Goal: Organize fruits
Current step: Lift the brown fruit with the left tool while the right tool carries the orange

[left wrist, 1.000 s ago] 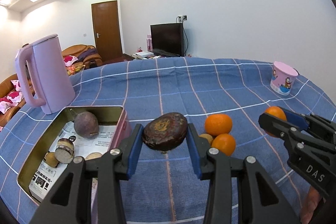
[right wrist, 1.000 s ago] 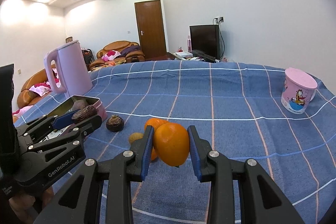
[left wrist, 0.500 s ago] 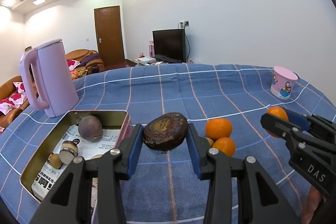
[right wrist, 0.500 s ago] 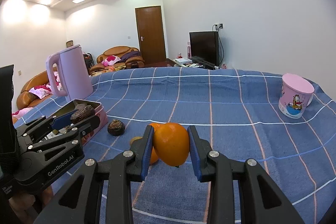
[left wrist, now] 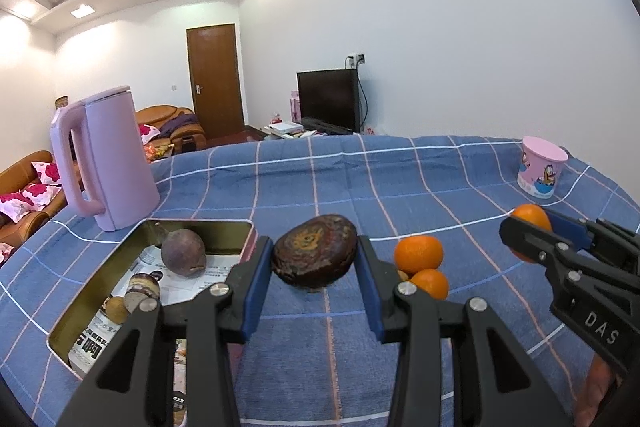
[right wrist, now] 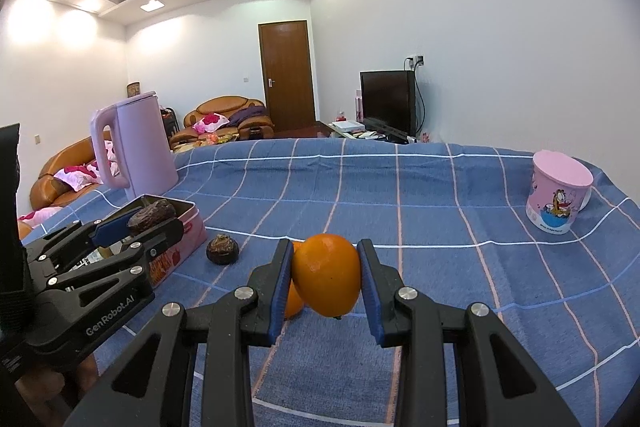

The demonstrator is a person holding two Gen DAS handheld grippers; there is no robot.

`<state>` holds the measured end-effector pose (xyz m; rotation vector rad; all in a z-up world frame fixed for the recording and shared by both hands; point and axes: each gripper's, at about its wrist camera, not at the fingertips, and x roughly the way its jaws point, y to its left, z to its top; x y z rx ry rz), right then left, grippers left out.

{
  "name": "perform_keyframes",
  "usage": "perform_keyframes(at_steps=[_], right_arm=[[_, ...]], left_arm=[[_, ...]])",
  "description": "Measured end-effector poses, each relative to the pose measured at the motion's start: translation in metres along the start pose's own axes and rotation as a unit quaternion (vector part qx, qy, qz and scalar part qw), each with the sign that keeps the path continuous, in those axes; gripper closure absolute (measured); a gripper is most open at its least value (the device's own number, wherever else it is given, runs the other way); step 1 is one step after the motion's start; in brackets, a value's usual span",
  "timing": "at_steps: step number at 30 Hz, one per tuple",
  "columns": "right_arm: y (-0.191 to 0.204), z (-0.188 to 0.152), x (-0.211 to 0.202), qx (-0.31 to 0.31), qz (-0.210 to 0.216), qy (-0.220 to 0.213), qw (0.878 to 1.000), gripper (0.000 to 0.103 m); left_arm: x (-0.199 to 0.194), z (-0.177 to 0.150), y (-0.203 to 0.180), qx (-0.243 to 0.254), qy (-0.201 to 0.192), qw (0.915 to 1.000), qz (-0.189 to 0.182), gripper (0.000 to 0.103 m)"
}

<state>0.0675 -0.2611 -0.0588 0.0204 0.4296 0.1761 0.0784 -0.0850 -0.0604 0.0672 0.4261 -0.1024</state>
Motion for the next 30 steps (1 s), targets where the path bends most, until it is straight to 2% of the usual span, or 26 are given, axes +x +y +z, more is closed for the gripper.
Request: perform_keyframes(at_steps=[18, 30], right_arm=[[0.007, -0.001, -0.010, -0.017, -0.011, -0.027, 0.999, 0.068], [0.011, -0.001, -0.009, -0.027, -0.024, -0.024, 0.999, 0.068]], left_arm=[[-0.014, -0.001, -0.002, 0.007, -0.031, 0.9993, 0.018, 0.060], [-0.019, -0.002, 0.001, 0.001, -0.033, 0.9993, 0.017, 0.060]])
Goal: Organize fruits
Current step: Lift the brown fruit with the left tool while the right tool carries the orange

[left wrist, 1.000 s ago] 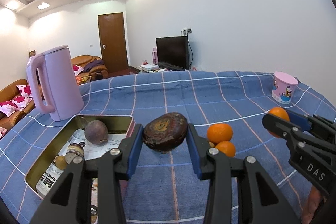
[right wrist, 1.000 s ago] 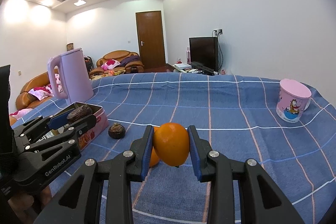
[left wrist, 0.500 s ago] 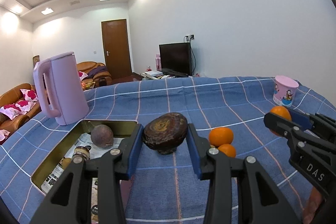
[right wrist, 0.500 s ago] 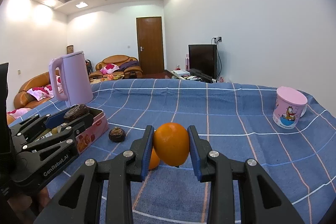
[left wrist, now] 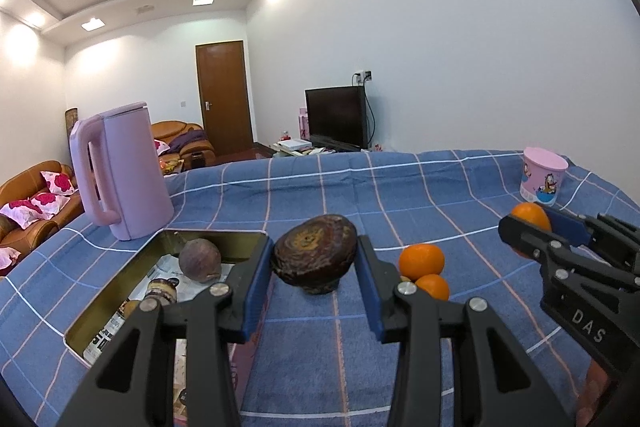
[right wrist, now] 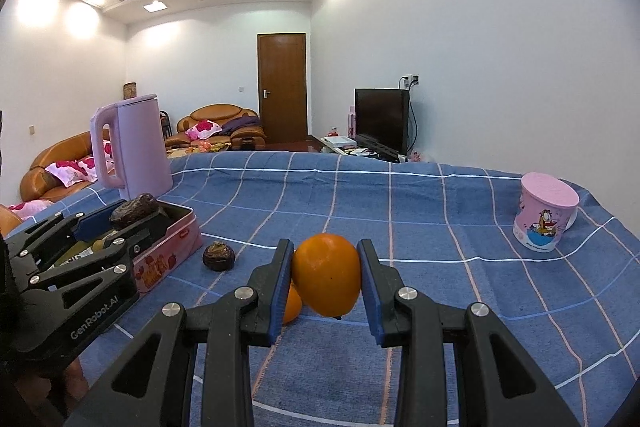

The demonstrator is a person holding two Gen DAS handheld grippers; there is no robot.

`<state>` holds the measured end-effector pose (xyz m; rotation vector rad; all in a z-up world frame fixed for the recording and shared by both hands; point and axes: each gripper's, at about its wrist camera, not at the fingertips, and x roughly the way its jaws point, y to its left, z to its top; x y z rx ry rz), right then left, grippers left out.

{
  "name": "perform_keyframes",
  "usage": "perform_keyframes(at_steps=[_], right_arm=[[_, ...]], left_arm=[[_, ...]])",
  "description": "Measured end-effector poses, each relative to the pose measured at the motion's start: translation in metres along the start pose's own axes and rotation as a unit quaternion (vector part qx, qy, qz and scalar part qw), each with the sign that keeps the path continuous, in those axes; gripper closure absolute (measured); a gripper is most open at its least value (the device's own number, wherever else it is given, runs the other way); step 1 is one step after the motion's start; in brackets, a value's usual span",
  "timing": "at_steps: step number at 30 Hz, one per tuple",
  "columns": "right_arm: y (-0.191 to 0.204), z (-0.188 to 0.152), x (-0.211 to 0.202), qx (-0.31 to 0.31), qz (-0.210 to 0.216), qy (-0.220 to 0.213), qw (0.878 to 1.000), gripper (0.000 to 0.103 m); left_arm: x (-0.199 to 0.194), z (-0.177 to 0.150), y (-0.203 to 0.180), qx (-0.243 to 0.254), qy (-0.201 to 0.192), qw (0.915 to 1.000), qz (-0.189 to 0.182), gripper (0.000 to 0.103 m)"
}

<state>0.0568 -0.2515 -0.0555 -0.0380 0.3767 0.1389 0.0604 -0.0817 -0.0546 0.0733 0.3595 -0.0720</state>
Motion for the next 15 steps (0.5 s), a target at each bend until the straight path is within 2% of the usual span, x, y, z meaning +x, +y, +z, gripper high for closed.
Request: perform_keyframes(at_steps=[9, 15], right_arm=[[0.009, 0.002, 0.005, -0.010, 0.003, 0.010, 1.000, 0.068], [0.024, 0.004, 0.012, -0.017, 0.020, 0.014, 1.000, 0.068]], left_arm=[[-0.001, -0.001, 0.009, -0.003, 0.010, 0.9999, 0.003, 0.060], [0.000, -0.001, 0.023, -0.011, 0.020, 0.9997, 0.011, 0.060]])
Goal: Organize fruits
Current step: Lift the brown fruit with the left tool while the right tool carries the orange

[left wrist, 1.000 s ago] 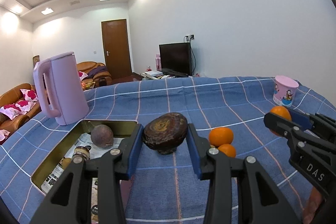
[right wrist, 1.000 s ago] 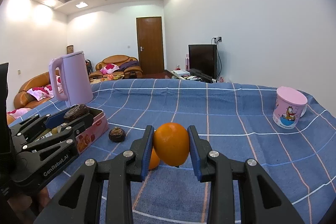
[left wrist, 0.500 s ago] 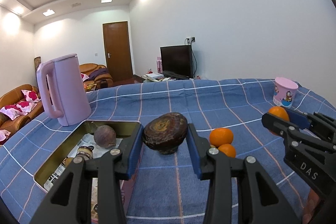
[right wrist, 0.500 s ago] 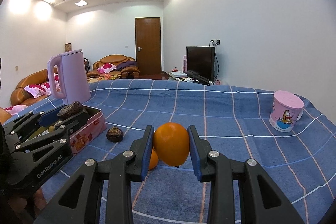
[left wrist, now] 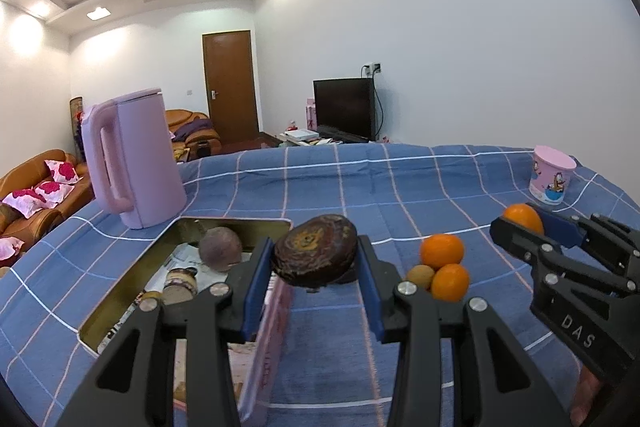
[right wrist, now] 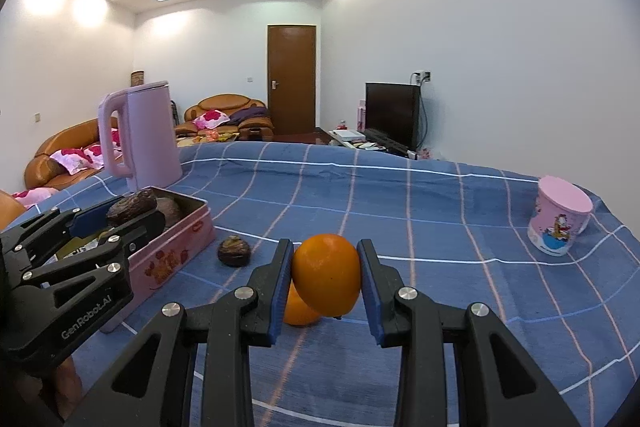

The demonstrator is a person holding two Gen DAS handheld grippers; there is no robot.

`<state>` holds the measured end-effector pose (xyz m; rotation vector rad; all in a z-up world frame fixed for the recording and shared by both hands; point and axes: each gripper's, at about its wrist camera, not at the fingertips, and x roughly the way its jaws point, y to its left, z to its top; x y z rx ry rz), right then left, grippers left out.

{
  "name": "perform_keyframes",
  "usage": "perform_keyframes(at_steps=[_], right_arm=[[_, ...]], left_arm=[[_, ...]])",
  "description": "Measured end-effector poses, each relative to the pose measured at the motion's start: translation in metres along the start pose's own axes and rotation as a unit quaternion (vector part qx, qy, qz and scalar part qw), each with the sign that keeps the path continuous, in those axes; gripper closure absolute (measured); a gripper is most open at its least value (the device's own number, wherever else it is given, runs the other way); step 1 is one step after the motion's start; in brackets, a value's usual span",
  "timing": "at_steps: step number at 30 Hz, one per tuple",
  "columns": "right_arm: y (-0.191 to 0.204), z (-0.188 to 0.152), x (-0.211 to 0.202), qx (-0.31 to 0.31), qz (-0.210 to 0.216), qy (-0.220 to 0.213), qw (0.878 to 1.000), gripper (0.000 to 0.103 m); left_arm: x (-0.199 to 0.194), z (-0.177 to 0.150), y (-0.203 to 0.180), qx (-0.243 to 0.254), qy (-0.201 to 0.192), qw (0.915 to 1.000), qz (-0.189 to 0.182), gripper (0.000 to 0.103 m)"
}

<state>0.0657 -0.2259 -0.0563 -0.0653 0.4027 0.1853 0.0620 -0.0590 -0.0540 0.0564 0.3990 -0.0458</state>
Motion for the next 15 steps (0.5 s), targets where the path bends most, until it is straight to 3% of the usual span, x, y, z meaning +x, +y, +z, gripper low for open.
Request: perform_keyframes(at_steps=[15], right_arm=[[0.047, 0.011, 0.017, -0.013, 0.052, 0.003, 0.999, 0.068]], left_arm=[[-0.002, 0.001, 0.041, -0.015, 0.011, 0.9993, 0.033, 0.060]])
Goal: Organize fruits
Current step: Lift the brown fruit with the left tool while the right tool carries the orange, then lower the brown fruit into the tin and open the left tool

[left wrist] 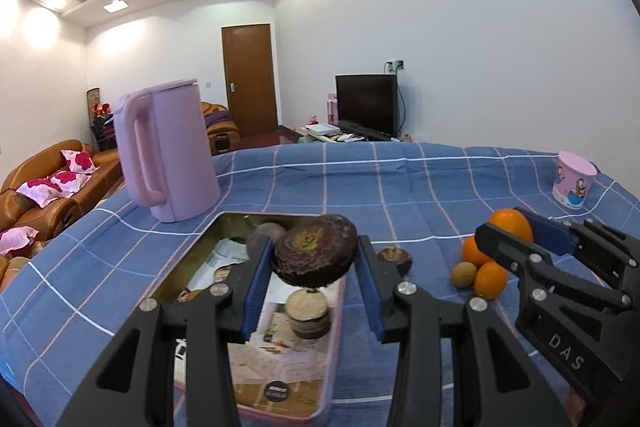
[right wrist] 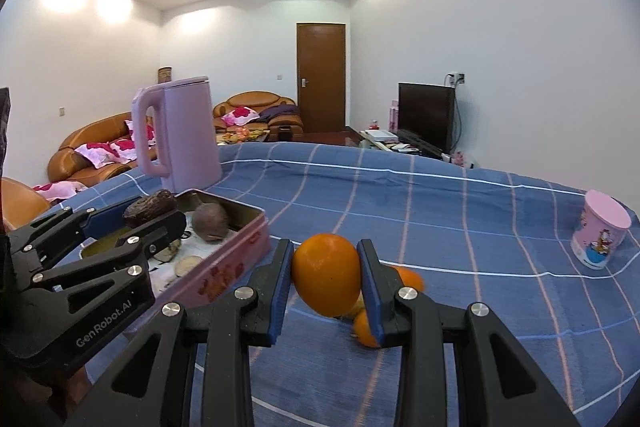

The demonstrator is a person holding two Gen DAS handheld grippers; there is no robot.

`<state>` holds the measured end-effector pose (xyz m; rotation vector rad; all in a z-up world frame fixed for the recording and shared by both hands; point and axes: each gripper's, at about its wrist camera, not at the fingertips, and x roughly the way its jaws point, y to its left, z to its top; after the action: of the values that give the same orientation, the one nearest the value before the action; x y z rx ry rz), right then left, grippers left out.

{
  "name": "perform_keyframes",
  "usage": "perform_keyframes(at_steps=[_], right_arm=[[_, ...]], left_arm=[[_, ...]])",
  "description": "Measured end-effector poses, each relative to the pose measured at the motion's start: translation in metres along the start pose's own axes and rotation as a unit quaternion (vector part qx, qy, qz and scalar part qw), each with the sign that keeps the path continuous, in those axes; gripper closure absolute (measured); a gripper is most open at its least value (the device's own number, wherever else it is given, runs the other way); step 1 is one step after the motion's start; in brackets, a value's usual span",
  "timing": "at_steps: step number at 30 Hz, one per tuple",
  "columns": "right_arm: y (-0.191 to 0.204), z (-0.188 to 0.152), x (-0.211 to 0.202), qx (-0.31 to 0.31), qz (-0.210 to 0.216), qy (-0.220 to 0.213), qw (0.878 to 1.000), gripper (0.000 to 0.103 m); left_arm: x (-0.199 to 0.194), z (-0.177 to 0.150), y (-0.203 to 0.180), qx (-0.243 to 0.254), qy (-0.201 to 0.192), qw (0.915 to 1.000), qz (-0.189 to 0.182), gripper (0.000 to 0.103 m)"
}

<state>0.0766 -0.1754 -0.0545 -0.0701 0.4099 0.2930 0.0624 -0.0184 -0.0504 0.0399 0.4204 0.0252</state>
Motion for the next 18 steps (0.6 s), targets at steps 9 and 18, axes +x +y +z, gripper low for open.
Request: perform_keyframes(at_steps=[9, 18], right_arm=[[0.020, 0.004, 0.012, -0.009, 0.023, 0.004, 1.000, 0.068], [0.041, 0.009, 0.019, -0.017, 0.042, 0.003, 0.999, 0.068]], left_arm=[[0.006, 0.001, 0.022, -0.012, 0.011, 0.9997, 0.021, 0.060], [0.010, -0.002, 0.041, -0.016, 0.017, 0.9990, 0.038, 0.060]])
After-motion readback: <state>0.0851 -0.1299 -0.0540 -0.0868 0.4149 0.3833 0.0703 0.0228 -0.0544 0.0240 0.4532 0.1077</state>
